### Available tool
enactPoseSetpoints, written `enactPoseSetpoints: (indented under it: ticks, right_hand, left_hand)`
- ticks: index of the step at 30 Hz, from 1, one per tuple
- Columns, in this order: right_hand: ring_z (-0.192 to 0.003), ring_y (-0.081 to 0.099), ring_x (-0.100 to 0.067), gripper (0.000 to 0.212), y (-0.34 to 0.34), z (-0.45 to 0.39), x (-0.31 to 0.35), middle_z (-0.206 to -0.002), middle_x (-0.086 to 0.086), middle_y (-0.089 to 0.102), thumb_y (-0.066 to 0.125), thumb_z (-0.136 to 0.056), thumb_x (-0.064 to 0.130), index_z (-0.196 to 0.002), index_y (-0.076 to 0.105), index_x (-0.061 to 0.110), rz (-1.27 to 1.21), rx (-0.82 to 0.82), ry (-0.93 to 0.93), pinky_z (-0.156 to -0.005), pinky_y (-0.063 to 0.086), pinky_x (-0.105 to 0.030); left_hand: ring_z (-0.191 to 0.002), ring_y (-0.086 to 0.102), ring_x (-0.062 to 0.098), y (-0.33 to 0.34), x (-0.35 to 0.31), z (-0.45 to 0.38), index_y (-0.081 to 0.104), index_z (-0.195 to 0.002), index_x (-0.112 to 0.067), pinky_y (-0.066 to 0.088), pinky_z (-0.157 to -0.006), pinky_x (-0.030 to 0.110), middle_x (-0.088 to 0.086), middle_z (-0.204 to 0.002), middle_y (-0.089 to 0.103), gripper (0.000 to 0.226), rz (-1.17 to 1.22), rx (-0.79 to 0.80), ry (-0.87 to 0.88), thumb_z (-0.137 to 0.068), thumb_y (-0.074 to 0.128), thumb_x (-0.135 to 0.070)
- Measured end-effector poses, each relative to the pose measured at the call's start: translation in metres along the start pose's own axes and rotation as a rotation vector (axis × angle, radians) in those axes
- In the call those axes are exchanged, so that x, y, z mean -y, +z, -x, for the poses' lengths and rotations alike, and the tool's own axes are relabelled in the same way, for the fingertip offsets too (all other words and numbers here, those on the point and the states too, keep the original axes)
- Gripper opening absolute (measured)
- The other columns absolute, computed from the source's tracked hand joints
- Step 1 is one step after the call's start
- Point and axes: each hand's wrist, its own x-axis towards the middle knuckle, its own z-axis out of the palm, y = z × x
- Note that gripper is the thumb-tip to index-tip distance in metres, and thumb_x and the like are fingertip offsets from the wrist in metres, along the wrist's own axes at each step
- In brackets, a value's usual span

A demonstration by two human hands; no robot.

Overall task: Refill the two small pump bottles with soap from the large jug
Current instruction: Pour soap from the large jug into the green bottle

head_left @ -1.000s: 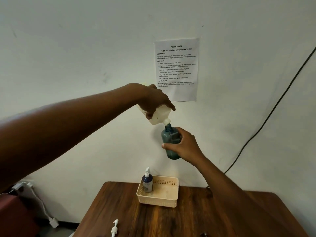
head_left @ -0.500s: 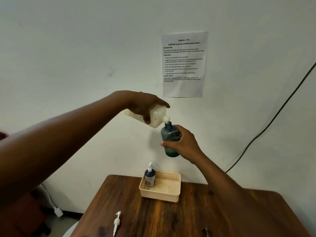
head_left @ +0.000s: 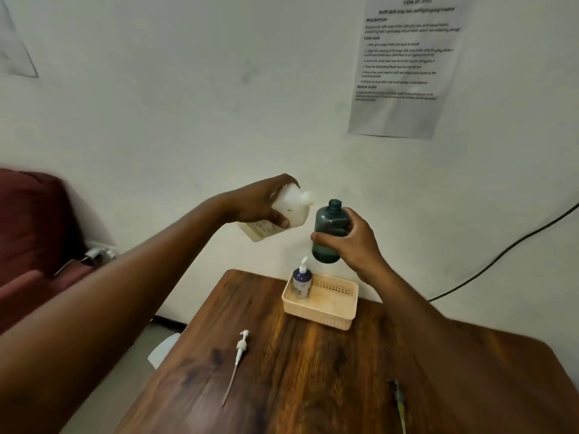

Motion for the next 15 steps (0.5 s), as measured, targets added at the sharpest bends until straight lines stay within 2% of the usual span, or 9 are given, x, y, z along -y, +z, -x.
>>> enactPoseSetpoints:
  ticks: [2, 4, 7, 10, 12, 13, 15]
  right_hand:
    - [-0.104, 0.062, -0.013, 0.070, 0.012, 0.003, -0.010, -0.115, 0.013, 0.063, 0.090, -0.062, 0.043, -0.122, 0.054, 0.038, 0.014, 0.007, 0.026, -0.083, 0.057, -0.029]
    - [-0.100, 0.064, -0.008, 0.065, 0.025, 0.008, -0.020, -0.110, 0.017, 0.064, 0.091, -0.060, 0.044, -0.114, 0.056, 0.043, 0.021, 0.012, 0.047, -0.076, 0.055, -0.022]
    - [-0.095, 0.063, 0.000, 0.059, 0.040, 0.013, -0.034, -0.105, 0.021, 0.064, 0.092, -0.058, 0.044, -0.105, 0.055, 0.046, 0.045, 0.010, 0.068, -0.071, 0.050, -0.015]
    - [-0.101, 0.062, -0.005, 0.066, 0.054, 0.019, -0.049, -0.109, 0.018, 0.064, 0.092, -0.057, 0.043, -0.112, 0.056, 0.039, 0.060, 0.021, 0.084, -0.079, 0.054, -0.023]
    - [-0.107, 0.060, -0.010, 0.071, 0.065, 0.021, -0.060, -0.117, 0.013, 0.063, 0.092, -0.059, 0.042, -0.120, 0.056, 0.033, 0.090, 0.038, 0.083, -0.084, 0.054, -0.026]
    - [-0.110, 0.059, -0.012, 0.073, 0.071, 0.021, -0.065, -0.120, 0.011, 0.062, 0.092, -0.060, 0.041, -0.123, 0.055, 0.031, 0.101, 0.044, 0.087, -0.086, 0.053, -0.026]
    - [-0.112, 0.057, -0.015, 0.076, 0.082, 0.022, -0.076, -0.124, 0.009, 0.060, 0.093, -0.062, 0.038, -0.126, 0.053, 0.030, 0.114, 0.051, 0.101, -0.086, 0.051, -0.025]
  left_hand:
    - [-0.119, 0.058, 0.023, 0.017, 0.028, 0.011, 0.043, -0.140, -0.028, 0.058, -0.090, 0.038, -0.001, -0.132, 0.056, 0.072, 0.108, -0.021, -0.052, -0.082, 0.085, -0.020]
    - [-0.119, 0.058, 0.024, 0.038, 0.055, 0.023, 0.044, -0.138, -0.026, 0.058, -0.088, 0.036, 0.001, -0.130, 0.056, 0.071, 0.211, -0.030, -0.111, -0.081, 0.085, -0.015]
    - [-0.120, 0.058, 0.026, 0.074, 0.094, 0.037, 0.044, -0.136, -0.025, 0.059, -0.093, 0.044, 0.005, -0.130, 0.056, 0.072, 0.335, -0.005, -0.199, -0.079, 0.086, -0.010]
    - [-0.122, 0.058, 0.030, 0.115, 0.132, 0.049, 0.043, -0.136, -0.029, 0.058, -0.096, 0.050, 0.007, -0.130, 0.057, 0.077, 0.406, 0.053, -0.287, -0.076, 0.089, -0.013]
    - [-0.124, 0.054, 0.033, 0.145, 0.154, 0.057, 0.043, -0.137, -0.031, 0.054, -0.100, 0.054, 0.008, -0.132, 0.055, 0.080, 0.363, 0.063, -0.327, -0.074, 0.091, -0.021]
    - [-0.124, 0.053, 0.032, 0.160, 0.165, 0.059, 0.043, -0.137, -0.031, 0.053, -0.099, 0.051, 0.006, -0.133, 0.053, 0.080, 0.322, 0.052, -0.337, -0.073, 0.091, -0.024]
    - [-0.117, 0.053, 0.024, 0.187, 0.183, 0.065, 0.043, -0.135, -0.034, 0.053, -0.085, 0.033, 0.000, -0.129, 0.051, 0.078, 0.321, 0.047, -0.361, -0.074, 0.090, -0.021]
